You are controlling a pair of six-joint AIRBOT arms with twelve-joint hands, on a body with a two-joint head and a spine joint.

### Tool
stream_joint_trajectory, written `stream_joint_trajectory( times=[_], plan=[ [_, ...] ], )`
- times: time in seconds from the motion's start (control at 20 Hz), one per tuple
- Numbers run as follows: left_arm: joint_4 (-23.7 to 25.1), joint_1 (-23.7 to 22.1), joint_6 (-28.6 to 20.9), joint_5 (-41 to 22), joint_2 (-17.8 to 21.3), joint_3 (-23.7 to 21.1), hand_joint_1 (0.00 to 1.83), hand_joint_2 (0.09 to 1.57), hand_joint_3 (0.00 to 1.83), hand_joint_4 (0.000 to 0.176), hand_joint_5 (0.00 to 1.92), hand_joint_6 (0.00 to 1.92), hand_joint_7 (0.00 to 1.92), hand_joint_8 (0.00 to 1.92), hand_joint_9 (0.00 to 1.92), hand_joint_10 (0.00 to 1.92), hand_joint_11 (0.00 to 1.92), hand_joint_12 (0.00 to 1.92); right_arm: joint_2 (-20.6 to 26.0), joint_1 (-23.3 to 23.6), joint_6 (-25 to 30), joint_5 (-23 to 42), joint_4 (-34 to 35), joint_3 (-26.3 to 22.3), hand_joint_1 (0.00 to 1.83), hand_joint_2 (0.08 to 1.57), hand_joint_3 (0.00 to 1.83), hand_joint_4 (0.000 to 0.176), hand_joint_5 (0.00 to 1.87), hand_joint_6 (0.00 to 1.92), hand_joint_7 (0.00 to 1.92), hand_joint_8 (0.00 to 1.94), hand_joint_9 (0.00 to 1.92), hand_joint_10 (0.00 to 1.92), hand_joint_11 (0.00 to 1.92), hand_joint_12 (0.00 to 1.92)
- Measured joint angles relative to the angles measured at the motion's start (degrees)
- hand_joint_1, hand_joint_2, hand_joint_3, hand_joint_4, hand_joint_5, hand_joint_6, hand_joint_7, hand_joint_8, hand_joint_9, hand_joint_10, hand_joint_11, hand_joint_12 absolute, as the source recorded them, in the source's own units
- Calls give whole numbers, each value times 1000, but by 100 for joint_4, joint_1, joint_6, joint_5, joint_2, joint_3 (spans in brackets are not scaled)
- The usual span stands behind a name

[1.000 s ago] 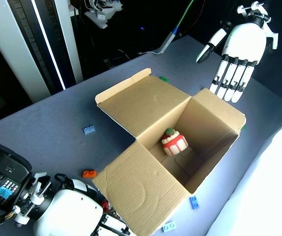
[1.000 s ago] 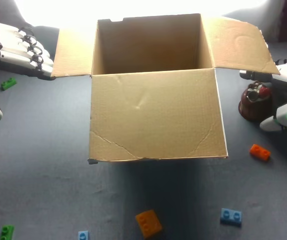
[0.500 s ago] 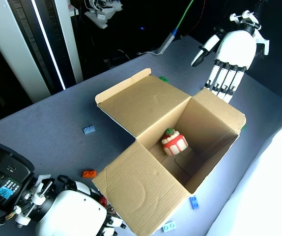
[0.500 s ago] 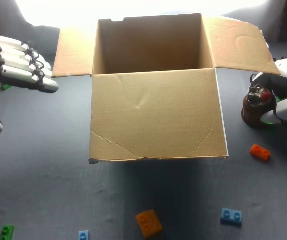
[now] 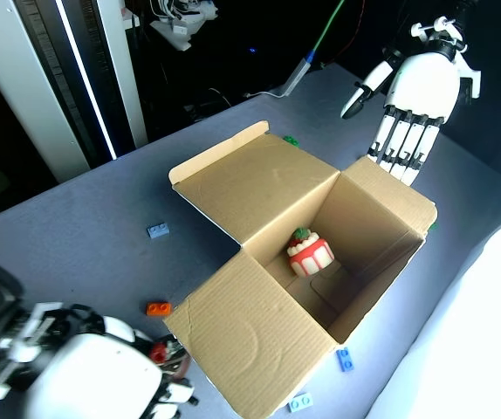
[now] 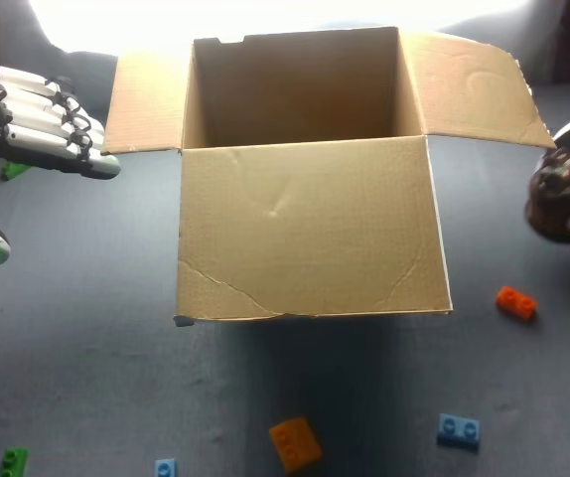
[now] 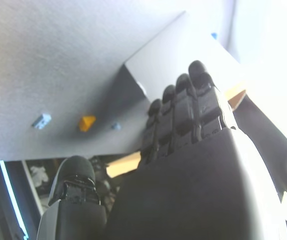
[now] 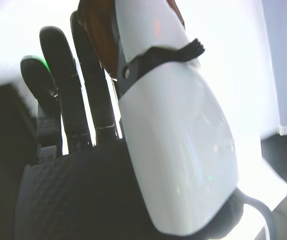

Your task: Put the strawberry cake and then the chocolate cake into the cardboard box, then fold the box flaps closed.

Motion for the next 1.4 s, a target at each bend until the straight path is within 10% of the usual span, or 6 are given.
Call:
stream_joint_trajectory(
  times=[0.5, 1.4],
  plan=[
    [-72, 186, 90, -33, 11, -22, 0, 1186, 0, 6, 77, 6, 86, 1, 89, 5, 0, 434, 977, 1064, 66, -411, -15, -588, 1188, 1204, 1, 0, 766, 1186, 876, 1314, 642, 1305, 282, 1804],
    [-662, 728, 319, 337, -195, -39, 0, 1182, 1, 3, 112, 4, 115, 1, 125, 2, 0, 515, 173, 2636, -74, -678, -271, -824, 1200, 1199, 1, 0, 773, 1152, 890, 1324, 656, 1331, 293, 1856]
  ],
)
